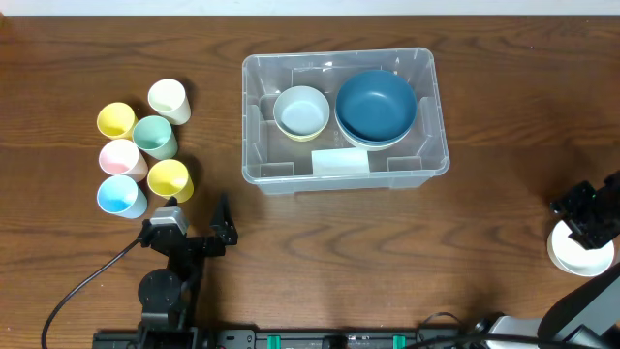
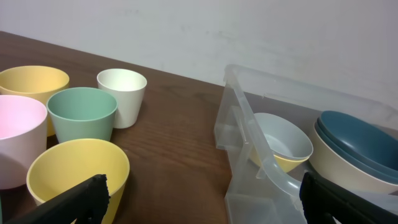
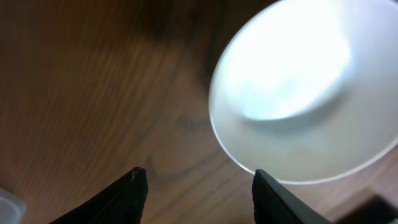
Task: Pack container
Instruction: 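Move the right gripper back to the second white bowl and grasp, then lift the second white bowl and carry it over the bin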
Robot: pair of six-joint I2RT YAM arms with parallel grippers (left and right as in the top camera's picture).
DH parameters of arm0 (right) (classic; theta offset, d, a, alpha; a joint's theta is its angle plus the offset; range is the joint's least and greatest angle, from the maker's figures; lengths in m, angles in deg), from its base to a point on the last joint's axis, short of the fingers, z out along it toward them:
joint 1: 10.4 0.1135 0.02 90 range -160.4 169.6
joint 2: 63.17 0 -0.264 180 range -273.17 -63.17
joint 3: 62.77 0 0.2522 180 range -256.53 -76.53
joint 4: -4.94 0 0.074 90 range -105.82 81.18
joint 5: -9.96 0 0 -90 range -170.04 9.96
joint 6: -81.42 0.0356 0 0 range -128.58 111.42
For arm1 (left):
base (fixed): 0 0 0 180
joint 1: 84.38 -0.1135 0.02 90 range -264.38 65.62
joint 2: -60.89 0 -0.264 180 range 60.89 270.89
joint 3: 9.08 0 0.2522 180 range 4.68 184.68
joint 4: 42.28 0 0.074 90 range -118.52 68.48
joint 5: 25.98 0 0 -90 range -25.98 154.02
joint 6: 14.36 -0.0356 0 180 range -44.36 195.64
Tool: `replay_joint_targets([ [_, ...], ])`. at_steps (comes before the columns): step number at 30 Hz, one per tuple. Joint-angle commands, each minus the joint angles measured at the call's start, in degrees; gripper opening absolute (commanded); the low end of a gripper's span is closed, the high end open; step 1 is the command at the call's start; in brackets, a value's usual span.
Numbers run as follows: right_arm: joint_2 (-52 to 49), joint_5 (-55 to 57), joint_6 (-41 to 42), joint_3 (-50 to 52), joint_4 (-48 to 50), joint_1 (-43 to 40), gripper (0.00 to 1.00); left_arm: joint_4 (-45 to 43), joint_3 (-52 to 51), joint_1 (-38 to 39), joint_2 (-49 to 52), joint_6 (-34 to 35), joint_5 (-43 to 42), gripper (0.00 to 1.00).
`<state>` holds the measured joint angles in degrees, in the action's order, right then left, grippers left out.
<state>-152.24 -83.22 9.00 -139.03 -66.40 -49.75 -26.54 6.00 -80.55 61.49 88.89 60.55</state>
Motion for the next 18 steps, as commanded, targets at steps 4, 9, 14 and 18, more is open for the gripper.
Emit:
replay_joint_targets([
  [4,0.94,0.68,0.63,4.09,4.90,-0.50,0.57,1.81,-1.09,-0.17,-0.26,-0.72,-0.02,0.98],
  [9,0.79,0.81,0.70,7.34,10.23,-0.50,0.59,1.81,-1.09,-0.17,-0.26,-0.72,-0.02,0.98],
  [14,0.61,1.79,0.72,10.05,13.88,-0.50,0.55,1.81,-1.09,-0.17,-0.26,-0.72,-0.02,0.98],
  [18,0.57,2.36,0.85,12.57,16.98,-0.50,0.50,1.81,-1.09,-0.17,-0.26,-0.72,-0.02,0.98],
])
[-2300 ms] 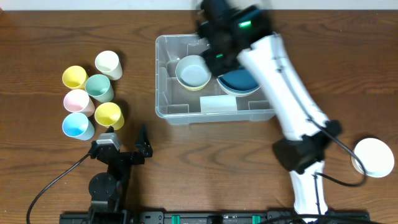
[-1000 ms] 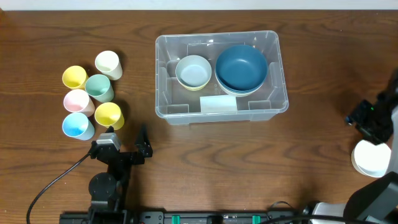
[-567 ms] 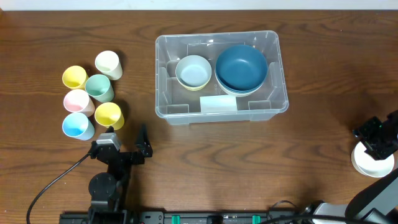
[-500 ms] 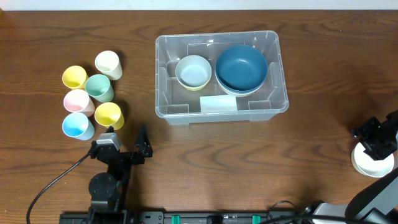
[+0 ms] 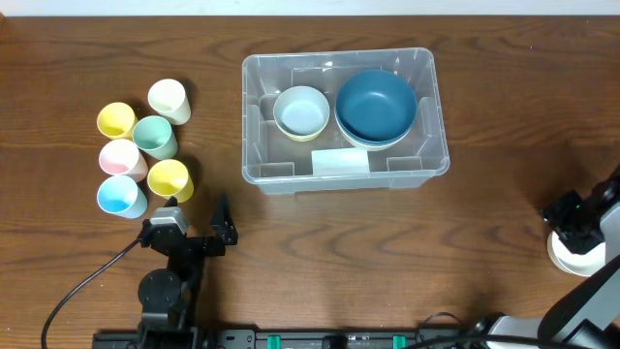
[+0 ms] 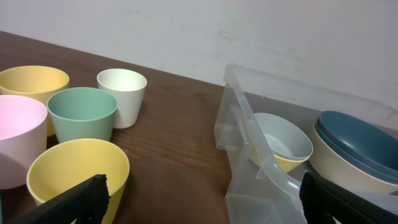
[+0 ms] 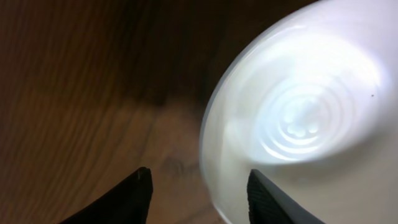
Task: Pack container
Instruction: 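Lift the second white bowl and carry it over the bin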
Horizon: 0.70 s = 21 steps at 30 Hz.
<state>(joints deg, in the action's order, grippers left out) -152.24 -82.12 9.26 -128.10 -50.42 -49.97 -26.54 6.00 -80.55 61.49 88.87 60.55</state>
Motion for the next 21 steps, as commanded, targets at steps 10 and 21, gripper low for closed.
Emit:
replay_joint_targets([
  [10,0.57,1.25,0.59,5.49,5.05,-0.26,0.17,1.81,-1.09,-0.17,-0.26,-0.70,-0.02,0.98],
  [21,0.59,-6.69,0.50,3.67,6.40,3.34,0.01,1.81,-1.09,-0.17,-0.26,-0.70,-0.02,0.98],
])
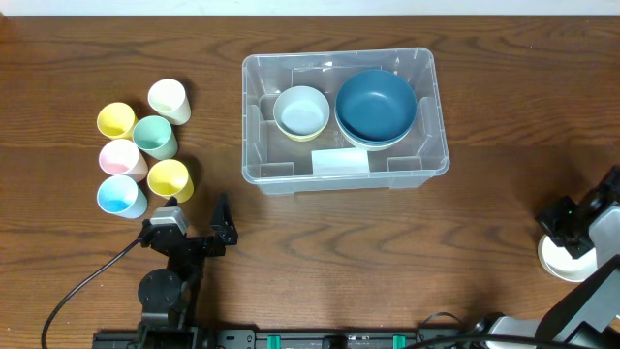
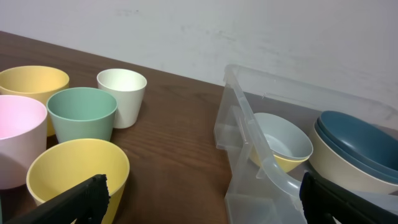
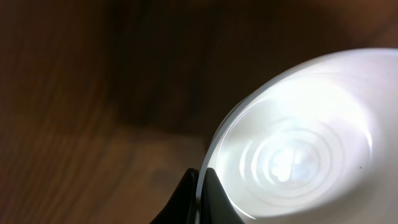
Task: Pack container
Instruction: 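Lift the second white bowl and carry it over the bin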
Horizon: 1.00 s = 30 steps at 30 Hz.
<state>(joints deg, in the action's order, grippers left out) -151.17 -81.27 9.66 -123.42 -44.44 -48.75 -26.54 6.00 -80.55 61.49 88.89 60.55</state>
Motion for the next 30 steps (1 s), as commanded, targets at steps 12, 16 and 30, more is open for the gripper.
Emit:
replay_joint_targets([
  [12,-0.44,-15.96,-9.33,-36.02,-20.61,22.53,0.01,1.81,-1.09,-0.17,-0.26,-0.72,-0.02,0.98],
  [16,-0.44,-13.97,-14.60,-48.83,-24.63,33.55,0.01,1.81,-1.09,-0.17,-0.26,-0.72,-0.02,0.98],
  [30,-9.86,3.32,-24.39,-54.64,-6.80,75.47,0.01,1.81,-1.09,-0.17,-0.26,-0.72,-0.02,0.98],
])
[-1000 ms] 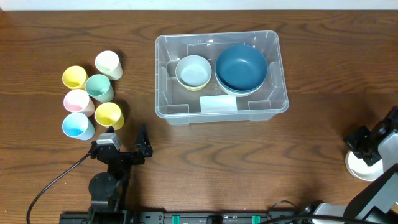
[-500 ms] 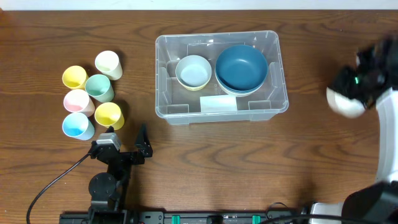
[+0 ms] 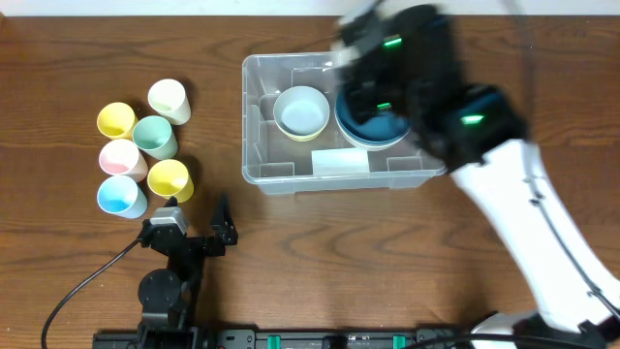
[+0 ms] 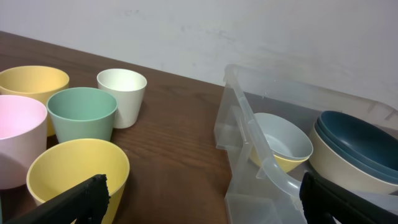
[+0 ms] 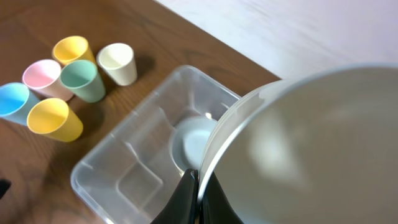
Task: Pack container
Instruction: 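Lift the second white bowl and carry it over the bin, then stack the second white bowl into the first and release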
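A clear plastic container (image 3: 291,180) stands mid-table and holds a dark blue bowl (image 3: 380,124) stacked in a white one, plus a small pale bowl (image 3: 300,111). My right gripper (image 5: 198,186) is shut on the rim of a white bowl (image 5: 311,137), held high over the container (image 5: 118,174). In the overhead view the blurred right arm (image 3: 455,107) reaches over the container and hides the held bowl. At the front left my left gripper (image 4: 202,199) rests open with nothing in it, next to several cups.
Several cups stand left of the container: yellow (image 3: 116,120), white (image 3: 168,99), green (image 3: 154,136), pink (image 3: 121,156), blue (image 3: 121,197) and a second yellow (image 3: 170,179). A pale rectangular piece (image 3: 339,162) lies in the container's front part.
My right gripper, then shut on the white bowl's rim at the table's right front, now holds the bowl in the air over the container. The left arm has not moved.
First my right gripper hung open over the white bowl at the table's right edge. Then it sat lower, its fingers astride the rim. After that it was shut on the rim. Now the bowl is off the table, above the container.
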Robot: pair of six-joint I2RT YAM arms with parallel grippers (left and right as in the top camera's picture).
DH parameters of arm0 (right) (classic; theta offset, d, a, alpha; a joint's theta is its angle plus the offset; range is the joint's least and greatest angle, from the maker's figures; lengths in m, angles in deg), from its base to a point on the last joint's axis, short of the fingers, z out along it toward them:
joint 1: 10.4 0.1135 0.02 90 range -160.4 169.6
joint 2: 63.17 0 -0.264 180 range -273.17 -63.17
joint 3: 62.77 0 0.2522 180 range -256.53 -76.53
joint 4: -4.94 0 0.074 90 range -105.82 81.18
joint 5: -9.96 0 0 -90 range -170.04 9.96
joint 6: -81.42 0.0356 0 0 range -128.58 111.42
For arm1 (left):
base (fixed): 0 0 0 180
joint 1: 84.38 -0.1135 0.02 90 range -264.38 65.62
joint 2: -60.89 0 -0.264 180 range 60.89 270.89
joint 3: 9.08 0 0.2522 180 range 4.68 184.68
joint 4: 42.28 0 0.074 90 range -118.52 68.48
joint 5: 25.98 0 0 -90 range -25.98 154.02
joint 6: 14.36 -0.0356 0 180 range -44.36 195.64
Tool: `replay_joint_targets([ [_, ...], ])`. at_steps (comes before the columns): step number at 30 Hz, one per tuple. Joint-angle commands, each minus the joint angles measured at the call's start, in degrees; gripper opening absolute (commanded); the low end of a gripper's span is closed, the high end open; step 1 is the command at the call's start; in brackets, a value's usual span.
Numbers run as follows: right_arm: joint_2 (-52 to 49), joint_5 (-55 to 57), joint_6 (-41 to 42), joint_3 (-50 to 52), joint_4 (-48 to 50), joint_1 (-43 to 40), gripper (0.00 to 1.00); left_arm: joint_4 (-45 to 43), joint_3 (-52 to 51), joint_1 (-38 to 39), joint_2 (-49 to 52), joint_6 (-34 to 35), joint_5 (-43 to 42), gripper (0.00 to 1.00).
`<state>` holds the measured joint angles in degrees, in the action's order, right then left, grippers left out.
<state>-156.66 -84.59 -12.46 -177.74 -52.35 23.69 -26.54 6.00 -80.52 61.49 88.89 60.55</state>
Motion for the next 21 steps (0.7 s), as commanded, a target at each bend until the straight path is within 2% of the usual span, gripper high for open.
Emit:
replay_joint_targets([
  [1,-6.82,7.02,-2.27,-0.33,2.56,4.50,0.01,1.81,-1.09,-0.20,-0.26,-0.72,0.00,0.98],
  [10,-22.16,9.79,-2.21,-0.33,5.95,7.15,0.01,1.81,-1.09,-0.20,-0.26,-0.72,-0.02,0.98],
  [21,-29.99,9.68,-2.23,-0.33,7.76,6.73,0.01,1.81,-1.09,-0.20,-0.26,-0.72,-0.02,0.98],
])
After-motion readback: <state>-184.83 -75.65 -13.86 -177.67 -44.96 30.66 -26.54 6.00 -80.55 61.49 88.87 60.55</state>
